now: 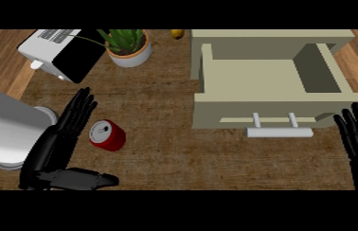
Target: Pick up the can, place it into the drawer and close the drawer
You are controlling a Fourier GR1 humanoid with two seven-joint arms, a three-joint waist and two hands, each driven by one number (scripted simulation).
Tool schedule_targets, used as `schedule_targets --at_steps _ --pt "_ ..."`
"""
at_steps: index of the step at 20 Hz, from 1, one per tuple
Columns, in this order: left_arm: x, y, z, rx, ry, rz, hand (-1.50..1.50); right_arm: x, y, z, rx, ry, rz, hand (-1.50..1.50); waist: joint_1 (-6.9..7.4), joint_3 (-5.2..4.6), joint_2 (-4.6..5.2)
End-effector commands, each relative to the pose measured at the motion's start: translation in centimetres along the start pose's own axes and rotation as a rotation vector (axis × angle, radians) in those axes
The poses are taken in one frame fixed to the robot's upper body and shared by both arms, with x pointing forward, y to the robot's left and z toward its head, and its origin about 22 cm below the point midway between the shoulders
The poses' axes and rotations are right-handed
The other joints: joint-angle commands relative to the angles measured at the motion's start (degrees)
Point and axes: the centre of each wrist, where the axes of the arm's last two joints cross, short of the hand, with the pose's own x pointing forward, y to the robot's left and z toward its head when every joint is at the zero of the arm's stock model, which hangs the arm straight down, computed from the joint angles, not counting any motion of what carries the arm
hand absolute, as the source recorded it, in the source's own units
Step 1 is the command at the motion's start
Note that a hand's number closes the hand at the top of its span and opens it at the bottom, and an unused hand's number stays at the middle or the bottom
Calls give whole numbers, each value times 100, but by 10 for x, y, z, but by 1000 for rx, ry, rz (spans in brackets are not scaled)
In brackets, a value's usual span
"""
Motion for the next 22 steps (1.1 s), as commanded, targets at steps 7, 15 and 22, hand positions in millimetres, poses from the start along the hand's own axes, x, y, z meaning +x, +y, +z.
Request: schedule_targets --at_steps 7,15,22 --pt "-55 15 4 61 32 -14 -150 2 -3 -12 -2 -12 6 -150 12 -1 1" --pt "-62 30 7 56 59 -25 -150 -10 -6 -4 19 2 10 -150 17 0 -1" --pt "-115 50 13 62 68 -47 -150 -19 0 4 6 15 0 -150 -1 -1 2"
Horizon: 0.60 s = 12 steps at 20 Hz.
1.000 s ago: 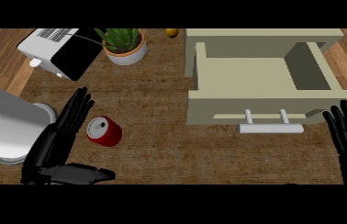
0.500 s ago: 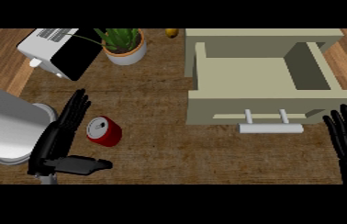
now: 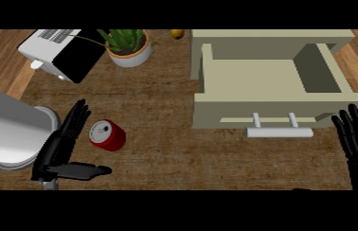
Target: Pick up the can, place it into the drawer and close the drawer
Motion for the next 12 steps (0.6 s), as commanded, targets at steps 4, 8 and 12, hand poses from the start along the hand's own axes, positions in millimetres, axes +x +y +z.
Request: schedule_targets --at_steps 4,8,12 --pt "-27 22 24 -5 24 8 -150 -4 0 0 -3 -10 1 -150 7 1 -1" --pt "-29 23 10 -5 26 15 -150 11 1 -20 -11 -26 3 -150 15 0 0" --pt "-35 4 9 3 29 13 -150 5 9 -10 -33 -30 -16 -150 12 1 -2"
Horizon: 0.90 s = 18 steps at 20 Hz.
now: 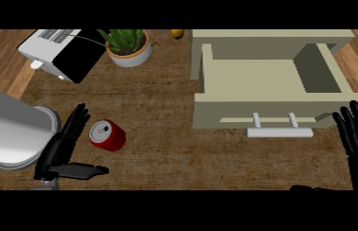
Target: Pick up the can, place it into the drawer and close the drawer
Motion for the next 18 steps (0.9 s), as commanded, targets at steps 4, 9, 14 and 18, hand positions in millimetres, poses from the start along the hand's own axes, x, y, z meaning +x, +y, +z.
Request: schedule_targets --at_steps 4,9,14,18 --pt "-33 9 23 33 27 10 -150 8 -4 23 -15 3 -15 -150 -19 -1 -3" --pt "-41 -6 -3 38 32 4 -150 4 -3 10 3 7 -5 -150 -12 -1 1" --pt "-31 16 -9 7 23 28 -150 24 -3 8 -9 -10 4 -150 -3 0 -1" --pt "-37 6 -11 13 37 31 -150 25 -19 -1 -11 -23 -14 -150 0 0 -1"
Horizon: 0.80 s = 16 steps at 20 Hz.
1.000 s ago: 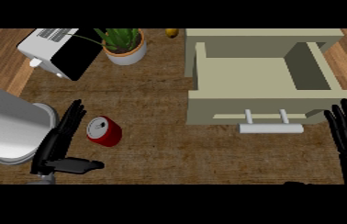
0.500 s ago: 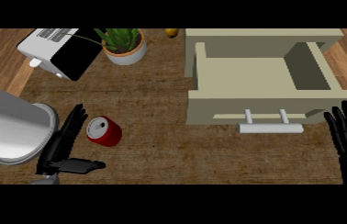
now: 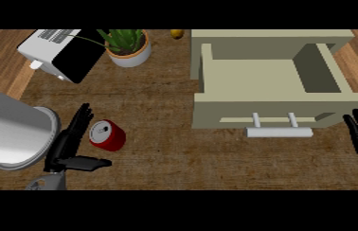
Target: Pick up the can, place it into the drawer and close the drawer
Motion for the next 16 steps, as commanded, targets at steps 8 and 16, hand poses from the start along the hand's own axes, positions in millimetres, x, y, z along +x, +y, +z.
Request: schedule_targets --at_steps 8,16 --pt "-4 -11 -14 -8 1 22 -150 -31 -7 7 1 -7 0 -150 2 1 -1" --pt "-13 -38 -21 -51 -15 10 -150 3 -11 2 10 16 -20 -150 2 0 -1"
